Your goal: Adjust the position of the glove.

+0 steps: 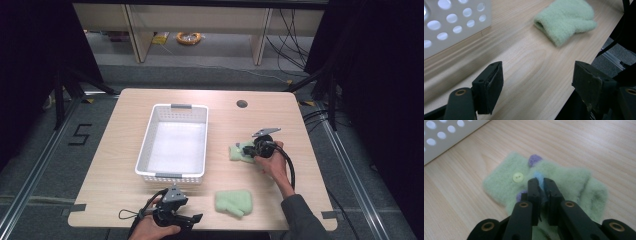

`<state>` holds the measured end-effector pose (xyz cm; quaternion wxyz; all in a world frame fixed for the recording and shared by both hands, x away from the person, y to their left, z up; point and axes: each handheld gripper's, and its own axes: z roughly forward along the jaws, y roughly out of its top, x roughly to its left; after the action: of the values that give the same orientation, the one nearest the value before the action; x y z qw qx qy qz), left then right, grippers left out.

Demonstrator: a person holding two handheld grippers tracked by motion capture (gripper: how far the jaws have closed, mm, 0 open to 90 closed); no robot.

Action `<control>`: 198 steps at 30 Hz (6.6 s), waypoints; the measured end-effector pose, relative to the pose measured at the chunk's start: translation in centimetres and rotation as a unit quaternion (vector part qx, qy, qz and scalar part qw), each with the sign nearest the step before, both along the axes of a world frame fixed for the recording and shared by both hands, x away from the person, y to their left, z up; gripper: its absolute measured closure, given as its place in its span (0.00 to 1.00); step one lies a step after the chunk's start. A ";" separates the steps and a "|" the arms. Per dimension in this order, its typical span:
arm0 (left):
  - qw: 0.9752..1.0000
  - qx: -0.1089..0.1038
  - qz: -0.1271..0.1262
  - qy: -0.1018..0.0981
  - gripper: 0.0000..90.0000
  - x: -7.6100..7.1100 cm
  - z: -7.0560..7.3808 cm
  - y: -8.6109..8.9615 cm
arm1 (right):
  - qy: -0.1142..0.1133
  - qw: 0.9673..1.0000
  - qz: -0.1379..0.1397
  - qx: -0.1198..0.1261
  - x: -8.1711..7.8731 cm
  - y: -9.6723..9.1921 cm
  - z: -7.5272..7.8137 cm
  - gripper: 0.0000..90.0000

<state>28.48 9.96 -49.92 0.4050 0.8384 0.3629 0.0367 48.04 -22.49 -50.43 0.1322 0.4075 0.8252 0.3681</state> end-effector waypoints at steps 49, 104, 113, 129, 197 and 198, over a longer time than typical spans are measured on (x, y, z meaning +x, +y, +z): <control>1.000 -0.004 0.009 -0.002 0.27 0.1 0.0 0.3 | -0.016 0.995 0.095 0.036 -13.6 1.1 6.5 0.96; 0.999 -0.030 -0.025 -0.016 0.43 -0.8 0.4 -3.0 | -0.010 0.996 0.082 0.038 -17.3 0.8 4.9 0.76; 0.998 -0.005 -0.051 -0.028 0.47 -0.3 0.8 -5.7 | 0.018 0.997 0.074 0.032 -18.5 -1.4 3.7 0.70; 0.999 0.010 -0.044 -0.020 0.91 1.0 0.3 -6.6 | 0.030 0.993 0.110 0.011 -18.4 -1.1 2.9 1.00; 0.995 -0.043 0.021 0.087 0.51 4.8 0.1 -6.4 | 0.088 0.994 0.013 0.057 -16.2 -0.8 2.5 0.54; 0.995 -0.043 0.021 0.087 0.51 4.8 0.1 -6.4 | 0.088 0.994 0.013 0.057 -16.2 -0.8 2.5 0.54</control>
<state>33.31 3.53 -49.77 0.4066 0.8124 0.4157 -0.0439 31.85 -23.26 -47.90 0.0312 0.4344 0.8165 0.3790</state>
